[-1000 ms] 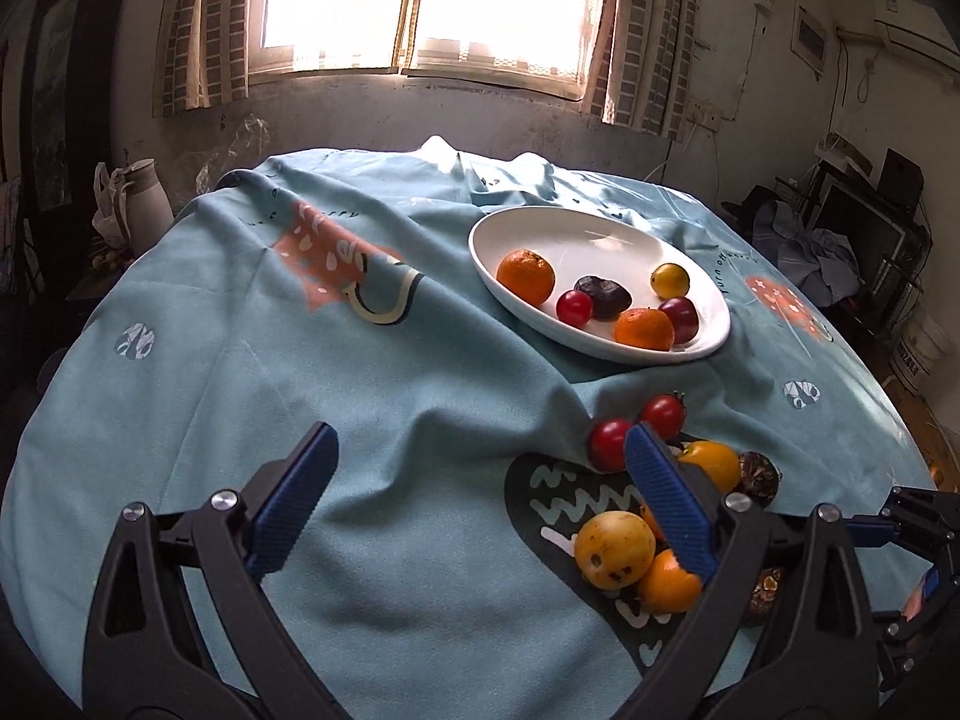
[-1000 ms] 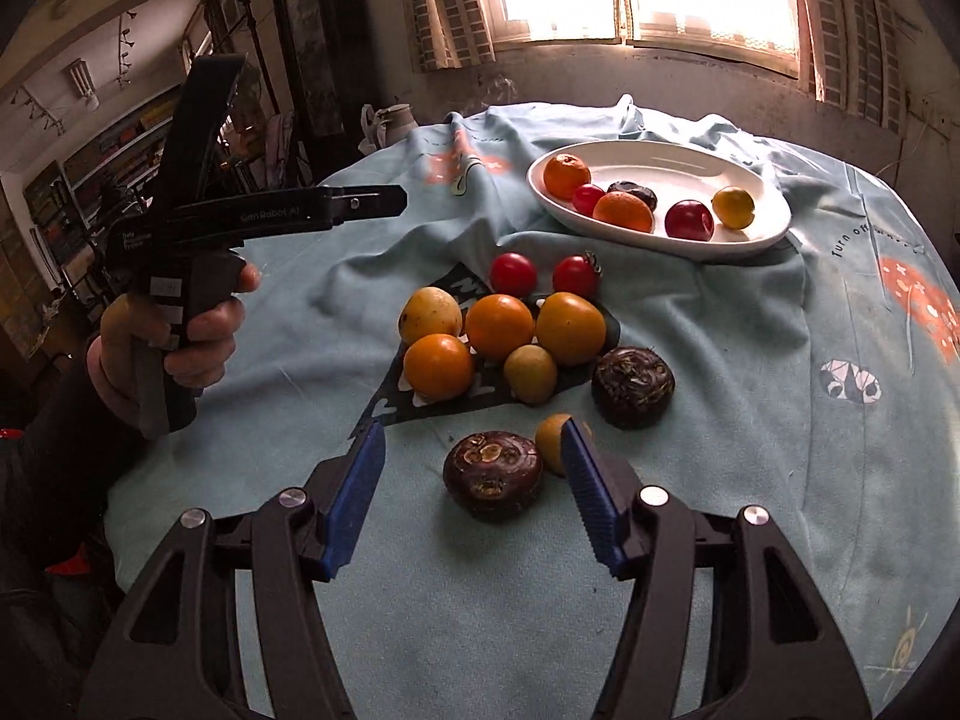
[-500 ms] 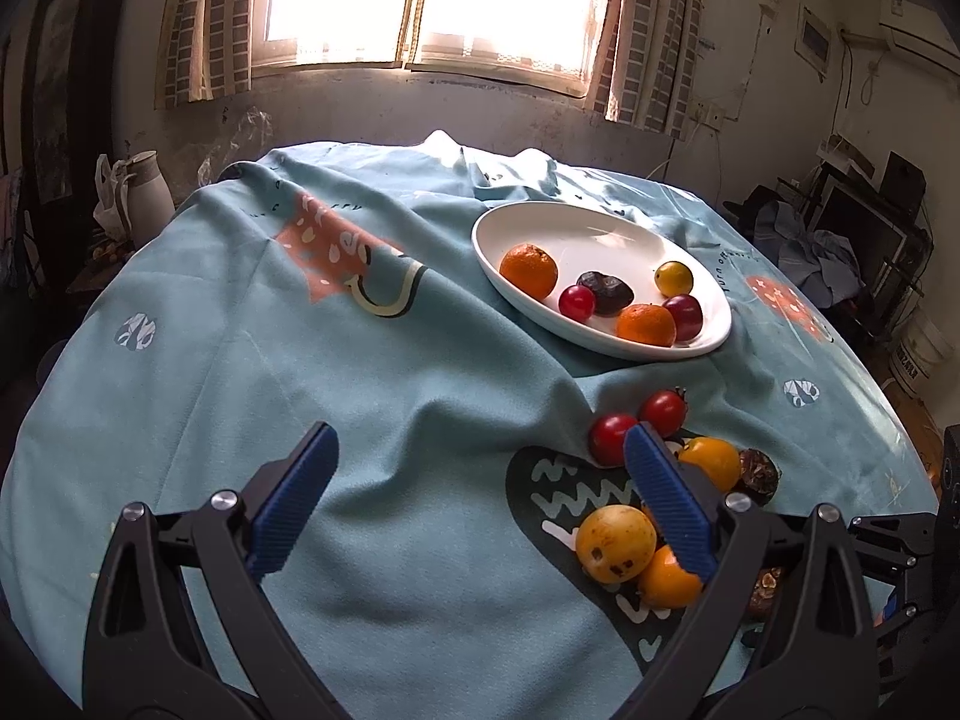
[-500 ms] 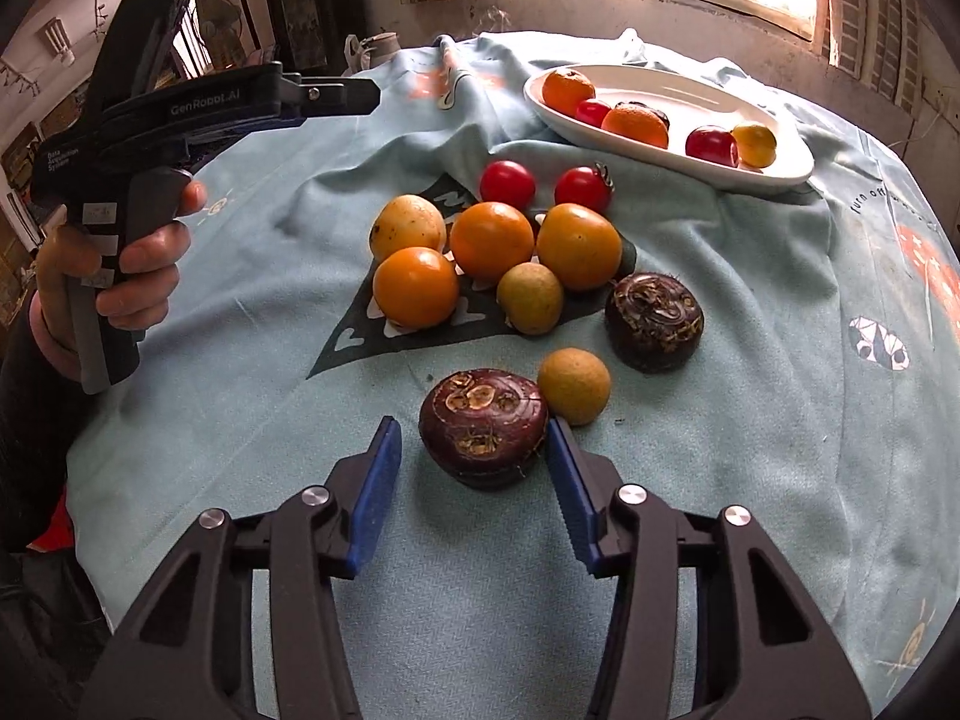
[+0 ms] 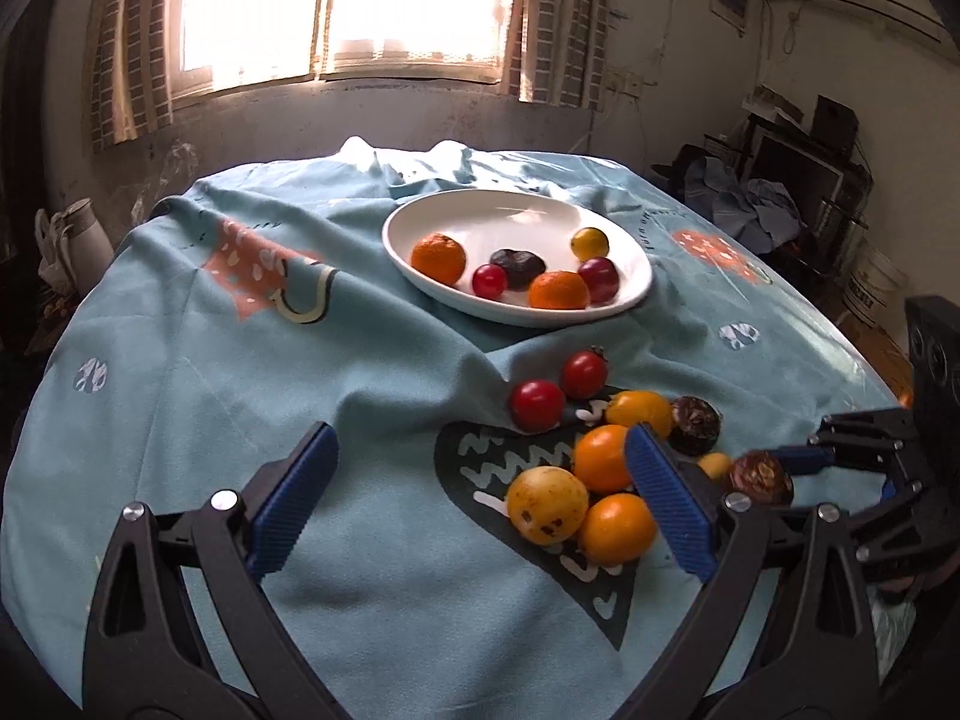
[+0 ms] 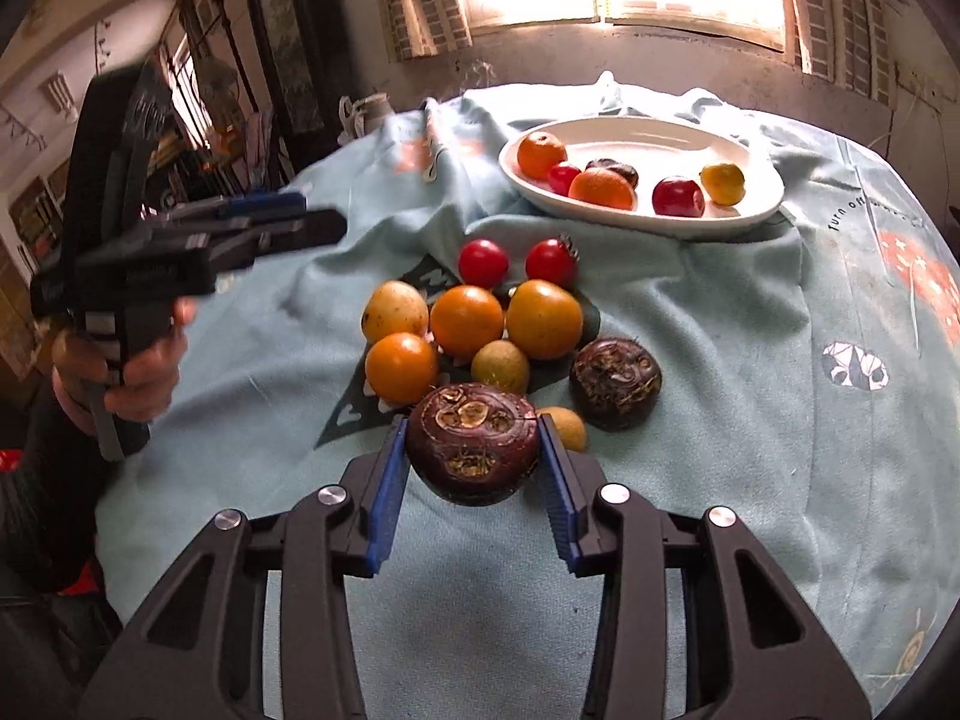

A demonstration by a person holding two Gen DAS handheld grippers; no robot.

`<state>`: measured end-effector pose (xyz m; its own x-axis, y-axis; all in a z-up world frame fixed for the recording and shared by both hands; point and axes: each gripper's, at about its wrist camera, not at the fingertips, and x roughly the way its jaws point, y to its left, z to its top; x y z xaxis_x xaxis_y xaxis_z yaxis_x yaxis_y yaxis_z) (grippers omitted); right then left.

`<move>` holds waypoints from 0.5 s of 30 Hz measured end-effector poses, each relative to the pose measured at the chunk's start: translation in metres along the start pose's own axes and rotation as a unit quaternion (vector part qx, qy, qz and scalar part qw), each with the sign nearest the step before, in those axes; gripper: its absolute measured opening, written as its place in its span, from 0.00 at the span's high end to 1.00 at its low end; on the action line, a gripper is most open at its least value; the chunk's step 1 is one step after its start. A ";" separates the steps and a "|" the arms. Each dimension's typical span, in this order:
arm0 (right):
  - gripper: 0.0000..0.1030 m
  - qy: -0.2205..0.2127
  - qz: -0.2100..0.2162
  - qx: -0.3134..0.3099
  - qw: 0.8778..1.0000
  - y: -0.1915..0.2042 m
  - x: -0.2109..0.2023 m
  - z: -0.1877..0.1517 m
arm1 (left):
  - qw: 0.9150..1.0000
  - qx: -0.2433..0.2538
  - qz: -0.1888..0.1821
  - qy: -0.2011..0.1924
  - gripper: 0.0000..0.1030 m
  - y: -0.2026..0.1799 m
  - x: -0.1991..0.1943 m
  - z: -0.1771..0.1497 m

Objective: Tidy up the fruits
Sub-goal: 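Grasp the wrinkled dark passion fruit with the right gripper while the left gripper grasps an orange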

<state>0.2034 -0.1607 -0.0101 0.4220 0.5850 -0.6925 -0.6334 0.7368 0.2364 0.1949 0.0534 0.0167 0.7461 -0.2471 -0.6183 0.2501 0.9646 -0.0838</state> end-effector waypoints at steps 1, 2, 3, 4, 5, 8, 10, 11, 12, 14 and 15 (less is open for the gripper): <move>0.59 -0.010 0.004 0.012 1.000 -0.005 -0.005 0.001 | 0.999 0.036 -0.012 -0.004 0.06 -0.013 -0.003 -0.003; 0.59 -0.016 0.003 0.021 1.000 -0.008 -0.007 0.002 | 0.997 0.069 -0.018 -0.010 0.07 -0.025 -0.006 -0.007; 0.59 -0.016 0.000 0.027 1.000 -0.010 -0.008 0.002 | 0.995 0.098 -0.023 -0.013 0.09 -0.037 -0.008 -0.012; 0.59 -0.014 -0.003 0.031 0.999 -0.012 -0.008 0.002 | 0.992 0.121 -0.032 -0.009 0.16 -0.046 -0.007 -0.016; 0.59 -0.011 -0.004 0.035 0.999 -0.013 -0.006 0.002 | 0.990 0.137 -0.042 0.000 0.26 -0.053 -0.005 -0.020; 0.59 0.000 0.004 0.042 0.999 -0.015 -0.003 0.003 | 0.986 0.156 -0.057 0.028 0.58 -0.062 0.005 -0.028; 0.59 0.003 0.008 0.042 0.999 -0.014 -0.003 0.002 | 0.985 0.157 -0.063 0.044 0.65 -0.063 0.012 -0.030; 0.59 0.003 0.008 0.041 0.999 -0.013 -0.004 0.001 | 0.984 0.159 -0.063 0.047 0.66 -0.063 0.015 -0.031; 0.59 0.003 0.009 0.041 0.999 -0.013 -0.004 0.000 | 0.984 0.161 -0.062 0.049 0.66 -0.064 0.017 -0.033; 0.59 0.002 0.010 0.040 0.999 -0.012 -0.005 0.000 | 0.983 0.167 -0.057 0.053 0.66 -0.066 0.021 -0.035; 0.59 0.001 0.010 0.039 0.999 -0.012 -0.005 0.000 | 0.982 0.172 -0.052 0.054 0.66 -0.067 0.023 -0.036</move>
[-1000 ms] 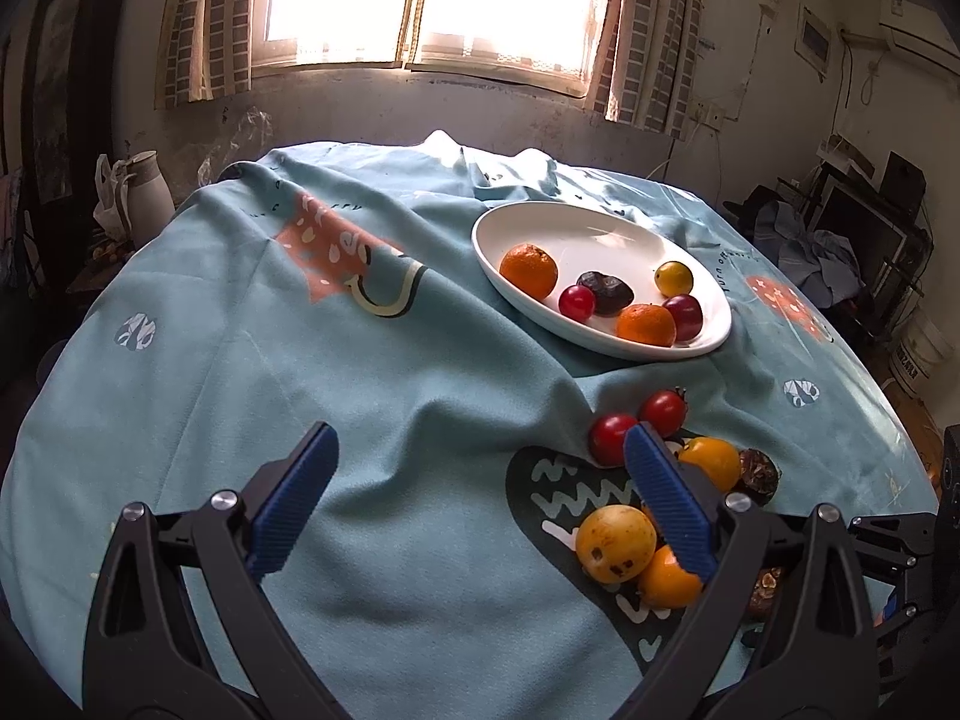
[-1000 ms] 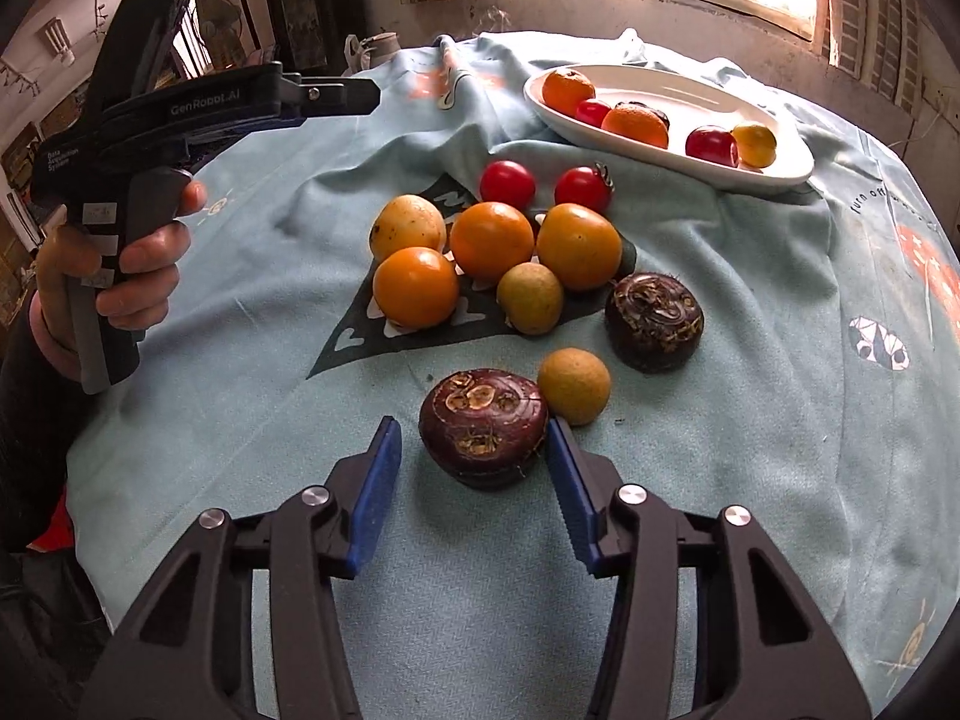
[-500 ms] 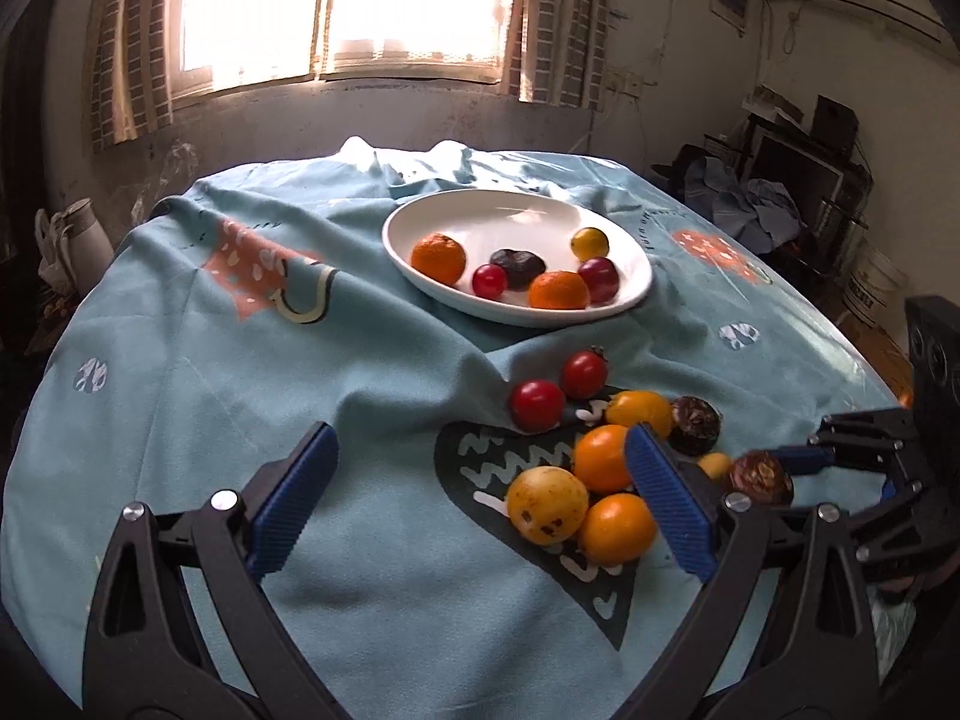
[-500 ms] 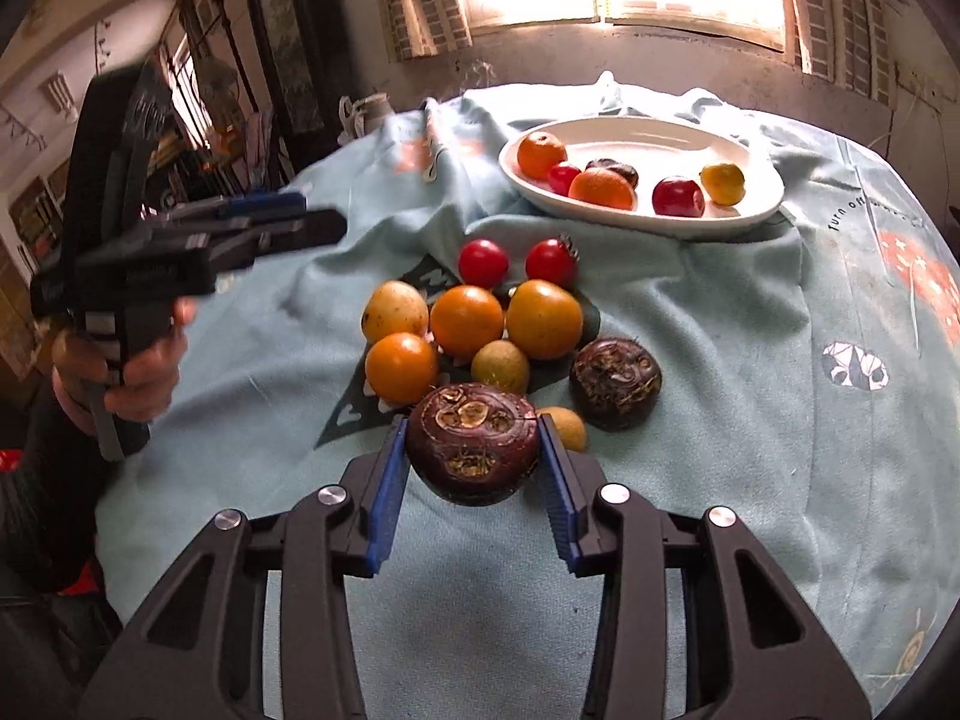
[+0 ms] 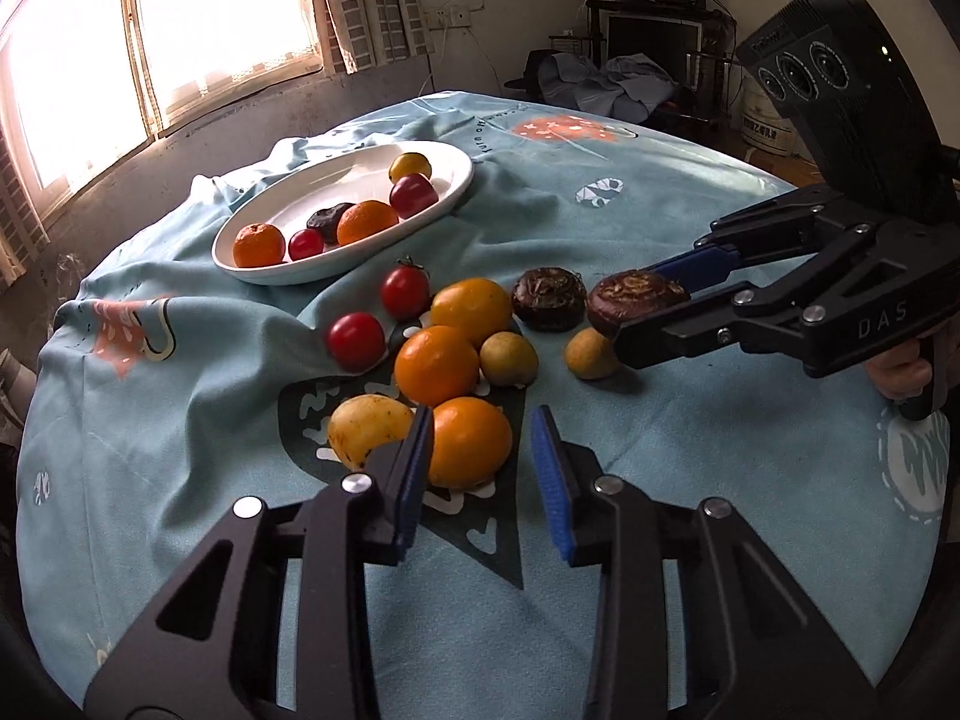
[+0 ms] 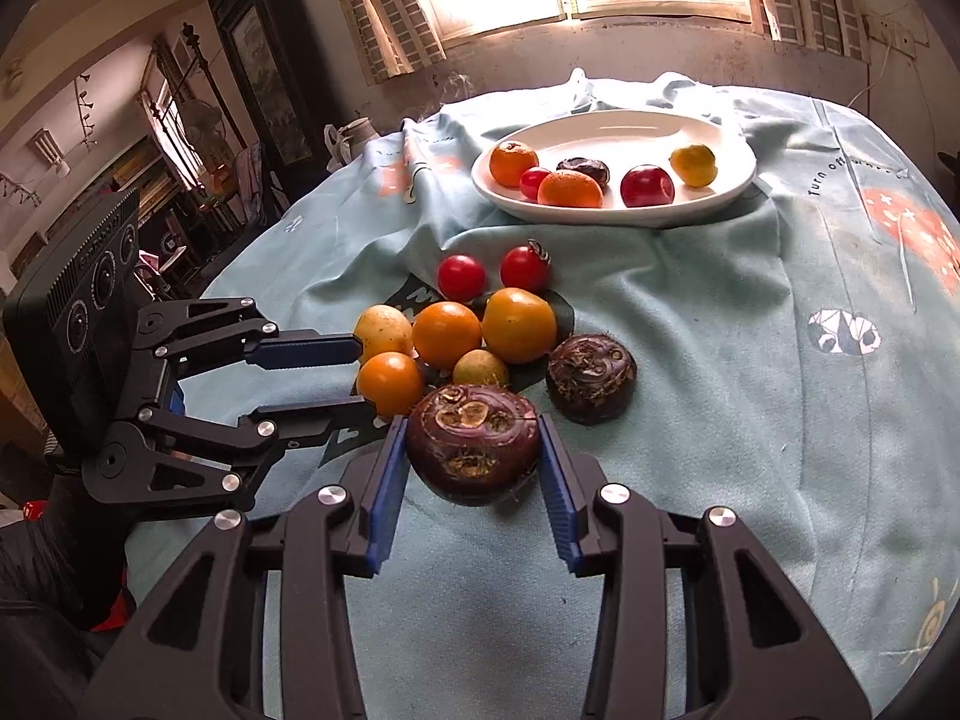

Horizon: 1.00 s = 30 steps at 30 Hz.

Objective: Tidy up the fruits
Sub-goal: 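Grasp the wrinkled dark passion fruit with the right gripper while the left gripper grasps an orange, then set the passion fruit and orange on the white plate and open both grippers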

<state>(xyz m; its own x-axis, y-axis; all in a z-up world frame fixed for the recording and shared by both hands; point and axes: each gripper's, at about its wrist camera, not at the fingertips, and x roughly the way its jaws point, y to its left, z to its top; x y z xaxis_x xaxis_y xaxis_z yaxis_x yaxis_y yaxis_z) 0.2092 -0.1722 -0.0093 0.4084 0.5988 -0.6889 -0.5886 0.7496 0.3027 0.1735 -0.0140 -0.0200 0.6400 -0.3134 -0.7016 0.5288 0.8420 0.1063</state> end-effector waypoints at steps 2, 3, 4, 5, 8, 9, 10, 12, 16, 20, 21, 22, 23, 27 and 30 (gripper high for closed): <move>0.59 0.000 0.000 0.000 1.000 0.000 0.000 0.000 | 1.000 0.004 0.004 0.006 0.66 -0.001 0.005 -0.001; 0.59 0.000 -0.001 0.000 1.000 0.001 0.000 0.000 | 1.000 0.004 0.007 0.008 0.66 -0.001 0.006 -0.001; 0.59 0.000 -0.001 0.000 1.000 0.001 0.000 0.000 | 1.000 0.005 0.009 0.007 0.66 -0.002 0.007 0.000; 0.59 0.000 0.000 0.000 1.000 0.001 0.000 0.000 | 1.000 0.005 0.011 0.006 0.66 -0.002 0.008 0.001; 0.59 -0.001 -0.002 -0.001 1.000 0.001 0.000 0.000 | 1.000 0.008 0.013 0.008 0.59 -0.004 0.012 0.004; 0.59 0.000 -0.001 0.000 1.000 0.001 0.000 0.000 | 1.000 0.012 0.013 0.008 0.57 -0.006 0.014 0.005; 0.59 0.001 -0.001 0.000 1.000 0.001 0.001 0.000 | 1.000 0.019 0.017 0.010 0.54 -0.008 0.016 0.006; 0.59 0.002 -0.003 0.001 1.000 0.001 0.001 0.000 | 0.999 0.032 0.029 0.015 0.51 -0.012 0.021 0.007; 0.59 0.003 -0.003 0.002 1.000 0.001 0.001 -0.001 | 0.998 0.045 0.041 0.023 0.50 -0.013 0.029 0.007; 0.59 0.006 -0.003 0.001 1.000 0.001 0.002 -0.002 | 0.996 0.065 0.059 0.027 0.55 -0.018 0.028 0.004; 0.59 0.006 -0.003 0.001 1.000 0.000 0.002 -0.002 | 0.995 0.069 0.064 0.028 0.55 -0.019 0.028 0.002; 0.59 0.007 -0.003 0.001 1.000 0.000 0.002 -0.003 | 0.995 0.071 0.067 0.028 0.57 -0.019 0.027 0.002; 0.59 0.007 -0.004 0.001 1.000 0.000 0.002 -0.002 | 0.995 0.070 0.068 0.027 0.59 -0.018 0.027 0.002; 0.59 0.007 -0.005 0.001 1.000 0.000 0.002 -0.002 | 0.996 0.057 0.067 0.025 0.64 -0.013 0.025 0.003; 0.59 0.006 -0.005 0.002 1.000 0.000 0.001 -0.002 | 0.996 0.055 0.070 0.024 0.64 -0.015 0.024 0.002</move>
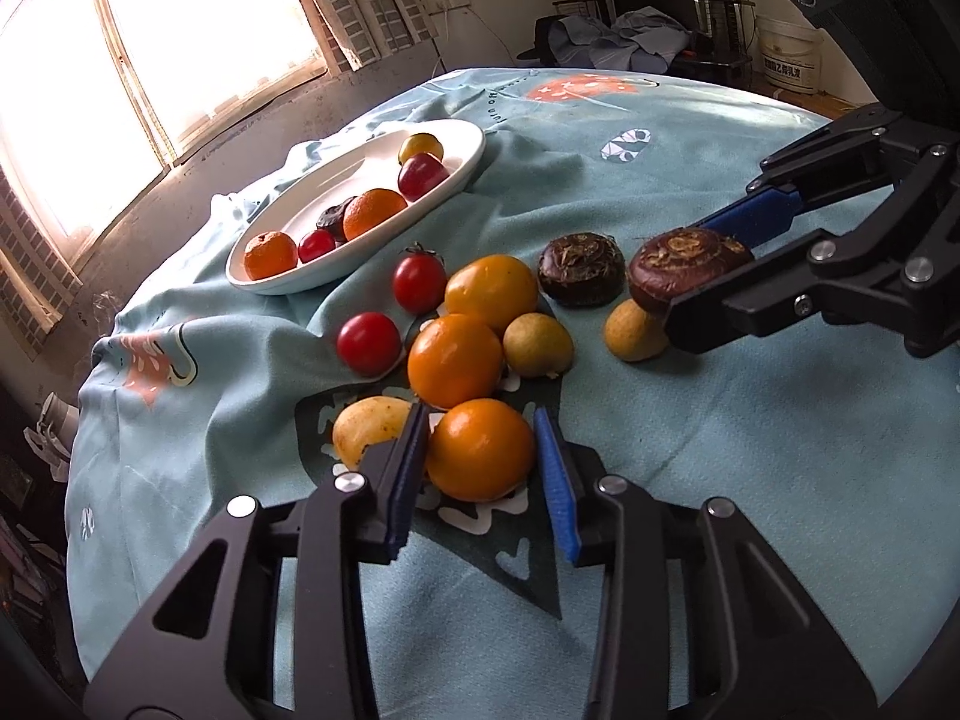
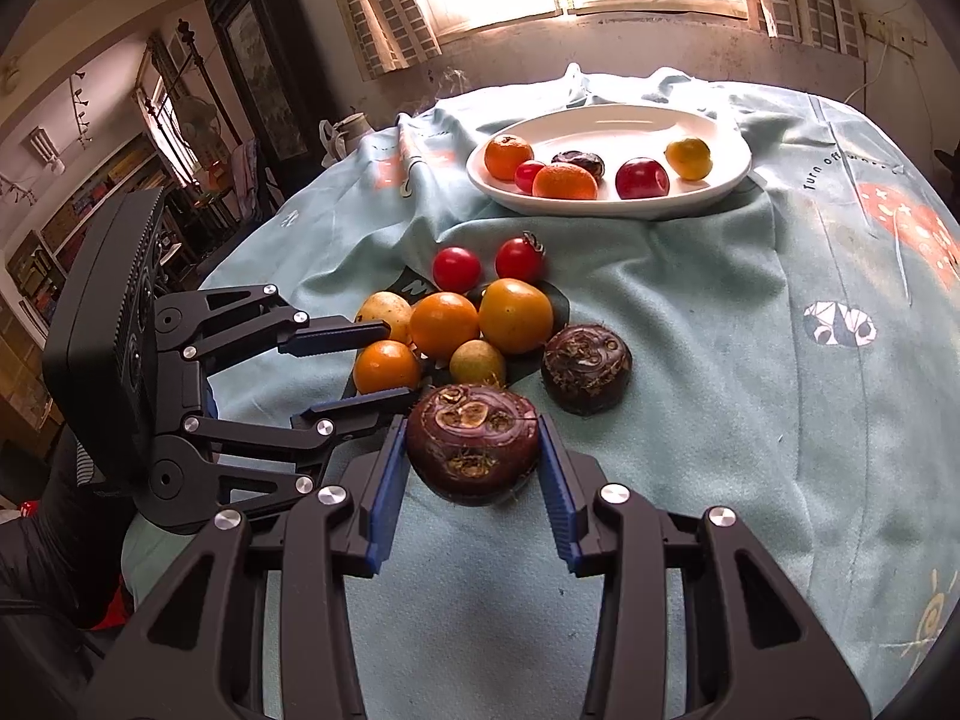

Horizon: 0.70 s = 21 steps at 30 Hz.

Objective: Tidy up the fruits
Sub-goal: 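Set the passion fruit and orange on the white plate and open both grippers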

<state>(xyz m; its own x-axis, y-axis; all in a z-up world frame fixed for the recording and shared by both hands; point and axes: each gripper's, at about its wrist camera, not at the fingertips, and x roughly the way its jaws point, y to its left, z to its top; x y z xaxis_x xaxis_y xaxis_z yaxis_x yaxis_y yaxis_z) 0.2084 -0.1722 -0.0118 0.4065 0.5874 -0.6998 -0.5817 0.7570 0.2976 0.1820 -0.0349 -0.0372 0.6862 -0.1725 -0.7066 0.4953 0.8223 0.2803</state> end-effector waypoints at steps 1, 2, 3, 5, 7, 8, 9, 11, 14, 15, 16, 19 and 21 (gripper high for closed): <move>0.59 -0.001 0.001 0.000 1.000 0.000 0.000 0.000 | 1.000 -0.003 0.000 -0.001 0.64 0.000 -0.001 0.000; 0.59 -0.001 0.002 -0.001 1.000 0.000 -0.001 0.000 | 1.000 -0.009 -0.005 -0.001 0.64 0.002 -0.002 -0.001; 0.59 -0.003 0.003 -0.001 1.000 0.000 -0.001 0.000 | 1.000 -0.019 -0.012 -0.002 0.64 0.004 -0.003 -0.001; 0.59 -0.005 0.005 -0.002 1.000 0.001 -0.003 0.000 | 0.999 -0.035 -0.023 -0.010 0.64 0.008 -0.007 0.000; 0.59 -0.006 0.008 -0.003 1.000 0.002 -0.004 -0.001 | 0.998 -0.046 -0.028 -0.021 0.64 0.011 -0.014 0.000; 0.59 -0.006 0.009 -0.004 1.000 0.003 -0.003 -0.001 | 0.998 -0.053 -0.032 -0.026 0.64 0.011 -0.017 0.001; 0.59 -0.005 0.010 -0.003 1.000 0.003 -0.003 -0.001 | 0.997 -0.059 -0.036 -0.031 0.64 0.012 -0.020 0.001; 0.59 -0.005 0.014 -0.002 1.000 0.003 -0.003 -0.001 | 0.996 -0.073 -0.044 -0.039 0.64 0.014 -0.026 0.001; 0.59 0.001 0.048 0.008 0.999 0.001 0.000 -0.001 | 0.990 -0.109 -0.079 -0.045 0.64 0.023 -0.030 0.004; 0.59 0.006 0.068 0.015 0.998 0.000 0.001 0.001 | 0.986 -0.125 -0.097 -0.042 0.64 0.028 -0.030 0.006; 0.59 0.012 0.083 0.022 0.996 -0.001 0.003 0.005 | 0.983 -0.139 -0.114 -0.040 0.64 0.033 -0.030 0.009; 0.59 -0.005 0.073 0.024 0.997 -0.006 0.001 0.023 | 0.977 -0.162 -0.130 -0.038 0.64 0.047 -0.025 0.026; 0.59 -0.043 0.050 0.028 0.997 -0.014 -0.004 0.043 | 0.976 -0.177 -0.121 -0.046 0.64 0.061 -0.020 0.042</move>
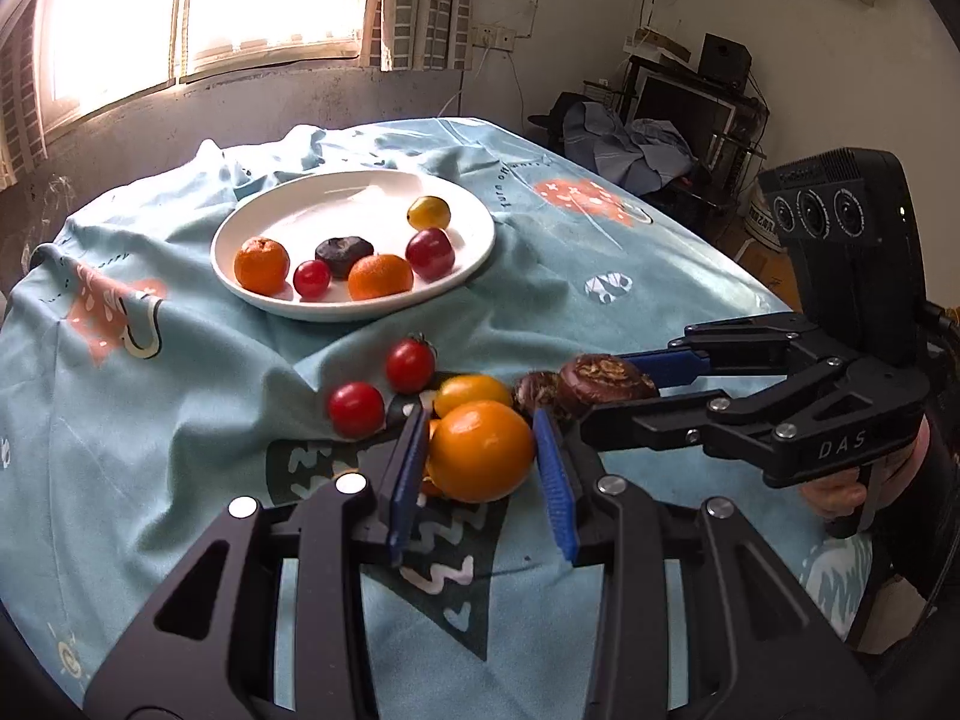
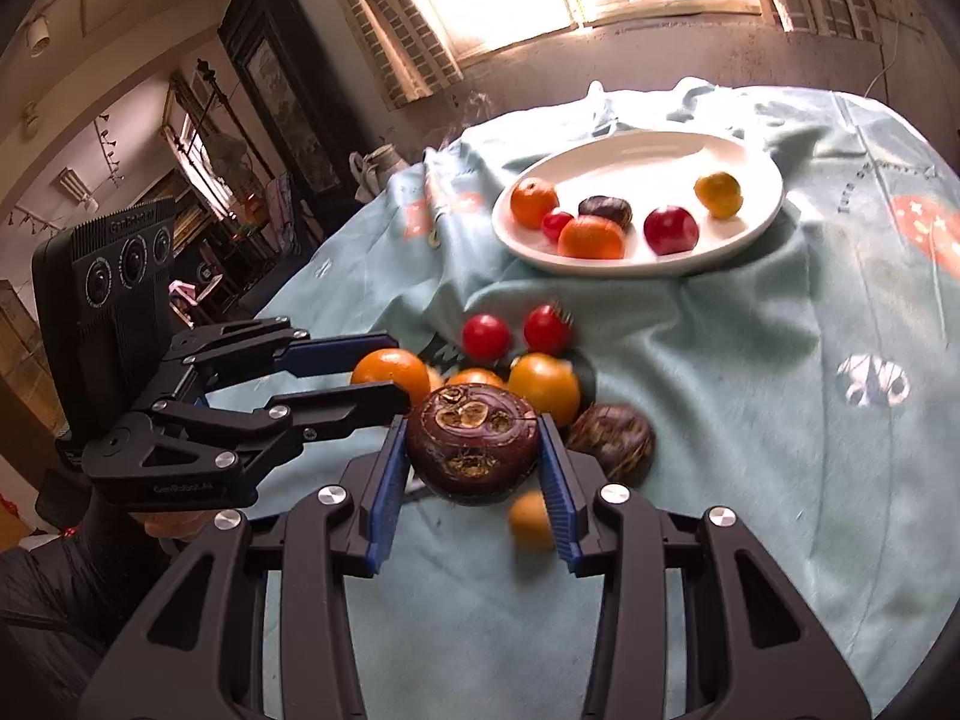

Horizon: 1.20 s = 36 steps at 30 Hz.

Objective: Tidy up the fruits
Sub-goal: 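Set the passion fruit and orange on the white plate and open both grippers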

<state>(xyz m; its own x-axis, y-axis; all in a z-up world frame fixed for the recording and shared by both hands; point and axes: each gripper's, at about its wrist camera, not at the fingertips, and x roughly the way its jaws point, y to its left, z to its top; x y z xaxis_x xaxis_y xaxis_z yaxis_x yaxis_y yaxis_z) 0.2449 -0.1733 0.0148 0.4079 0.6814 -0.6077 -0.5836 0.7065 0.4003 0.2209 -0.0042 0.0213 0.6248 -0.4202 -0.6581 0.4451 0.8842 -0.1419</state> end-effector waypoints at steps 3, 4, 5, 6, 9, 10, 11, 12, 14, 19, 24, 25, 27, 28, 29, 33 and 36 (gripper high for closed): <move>0.59 -0.063 -0.048 0.007 0.997 -0.018 0.000 0.031 | 0.999 -0.017 0.037 -0.020 0.64 0.016 0.016 0.034; 0.59 -0.075 -0.067 0.008 0.995 -0.025 0.004 0.041 | 0.998 -0.025 0.048 -0.023 0.64 0.023 0.025 0.045; 0.59 -0.081 -0.080 0.014 0.993 -0.033 0.009 0.050 | 0.997 -0.033 0.060 -0.023 0.64 0.031 0.035 0.056; 0.59 -0.086 -0.090 0.021 0.992 -0.042 0.017 0.058 | 0.996 -0.041 0.070 -0.021 0.64 0.039 0.045 0.065; 0.59 -0.087 -0.105 0.040 0.990 -0.068 0.038 0.074 | 0.994 -0.061 0.085 -0.008 0.64 0.059 0.073 0.085; 0.59 -0.087 -0.109 0.045 0.989 -0.075 0.045 0.078 | 0.993 -0.061 0.096 -0.006 0.64 0.064 0.079 0.089; 0.59 -0.086 -0.108 0.049 0.989 -0.080 0.051 0.081 | 0.993 -0.062 0.102 -0.005 0.65 0.069 0.084 0.093; 0.59 -0.083 -0.104 0.051 0.990 -0.085 0.055 0.084 | 0.992 -0.064 0.104 -0.003 0.65 0.072 0.088 0.096; 0.58 -0.077 -0.100 0.045 0.991 -0.089 0.063 0.087 | 0.992 -0.066 0.112 -0.001 0.64 0.080 0.096 0.100; 0.41 -0.081 -0.092 0.030 0.992 -0.079 0.064 0.092 | 0.989 -0.072 0.129 -0.006 0.31 0.086 0.097 0.101; 0.41 -0.098 -0.069 0.012 0.993 -0.058 0.032 0.083 | 0.989 -0.058 0.129 -0.034 0.12 0.069 0.056 0.086; 0.41 -0.099 -0.068 0.012 0.993 -0.055 0.027 0.078 | 0.990 -0.058 0.126 -0.034 0.06 0.066 0.047 0.080; 0.41 -0.095 -0.068 0.014 0.993 -0.049 0.019 0.066 | 0.990 -0.064 0.122 -0.043 0.05 0.061 0.029 0.063; 0.41 -0.091 -0.069 0.014 0.993 -0.046 0.016 0.059 | 0.989 -0.069 0.117 -0.049 0.05 0.059 0.021 0.053; 0.41 -0.086 -0.071 0.012 0.994 -0.042 0.014 0.053 | 0.989 -0.075 0.114 -0.054 0.05 0.058 0.014 0.041; 0.41 -0.072 -0.074 -0.014 0.995 -0.021 0.006 0.026 | 0.989 -0.064 0.131 -0.040 0.04 0.047 0.005 0.000; 0.41 -0.067 -0.089 -0.058 0.992 -0.004 0.003 0.004 | 0.985 -0.071 0.154 -0.027 0.04 0.046 0.000 -0.021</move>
<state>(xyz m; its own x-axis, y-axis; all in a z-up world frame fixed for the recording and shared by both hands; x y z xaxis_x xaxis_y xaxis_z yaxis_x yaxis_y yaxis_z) 0.2510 -0.1735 0.0141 0.5963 0.5729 -0.5623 -0.5676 0.7962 0.2093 0.2282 0.0407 -0.0007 0.7508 -0.1341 -0.6468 0.1378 0.9894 -0.0452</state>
